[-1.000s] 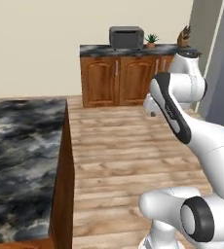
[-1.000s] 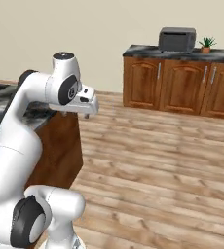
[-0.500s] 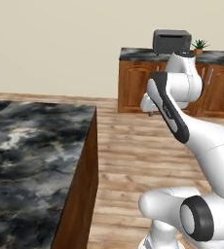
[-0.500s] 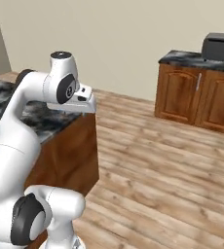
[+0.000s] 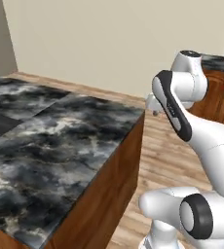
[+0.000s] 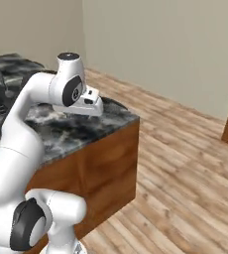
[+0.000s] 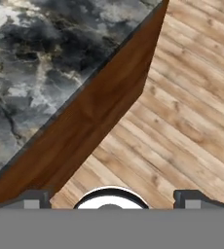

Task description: Navigate to the dishwasher.

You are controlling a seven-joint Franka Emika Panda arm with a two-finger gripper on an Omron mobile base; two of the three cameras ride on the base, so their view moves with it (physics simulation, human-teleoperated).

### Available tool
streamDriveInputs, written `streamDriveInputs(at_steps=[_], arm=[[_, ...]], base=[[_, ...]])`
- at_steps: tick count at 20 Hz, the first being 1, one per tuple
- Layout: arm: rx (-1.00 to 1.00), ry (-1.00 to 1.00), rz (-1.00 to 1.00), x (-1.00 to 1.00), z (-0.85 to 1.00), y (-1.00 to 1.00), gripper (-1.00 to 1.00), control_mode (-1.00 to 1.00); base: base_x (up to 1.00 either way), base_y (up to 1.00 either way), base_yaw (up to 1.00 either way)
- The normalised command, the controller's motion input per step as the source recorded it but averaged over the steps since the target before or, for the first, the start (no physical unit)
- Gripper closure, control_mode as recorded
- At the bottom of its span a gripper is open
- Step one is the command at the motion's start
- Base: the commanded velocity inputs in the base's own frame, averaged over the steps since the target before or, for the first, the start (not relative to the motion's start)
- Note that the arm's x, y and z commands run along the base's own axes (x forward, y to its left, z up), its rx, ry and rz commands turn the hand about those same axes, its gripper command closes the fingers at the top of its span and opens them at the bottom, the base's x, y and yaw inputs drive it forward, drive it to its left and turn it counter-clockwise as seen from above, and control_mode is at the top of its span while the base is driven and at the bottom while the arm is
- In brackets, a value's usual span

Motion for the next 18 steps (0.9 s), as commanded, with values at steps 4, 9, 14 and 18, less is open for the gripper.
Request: streamDriveInputs(at_steps=[4, 9, 14, 18], arm=[[0.0, 0.0, 0.0, 0.0, 0.0, 0.0, -1.0, 1.0], [0.0, 0.0, 0.0, 0.0, 0.0, 0.0, -1.0, 1.0], [0.0, 0.0, 0.0, 0.0, 0.0, 0.0, -1.0, 1.0], [0.0, 0.0, 0.0, 0.0, 0.0, 0.0, -1.0, 1.0]], base=[[0.0, -0.15, 0.85], [0.06, -0.13, 0.84], [0.08, -0.12, 0.83], [0.11, -0.01, 0.75]])
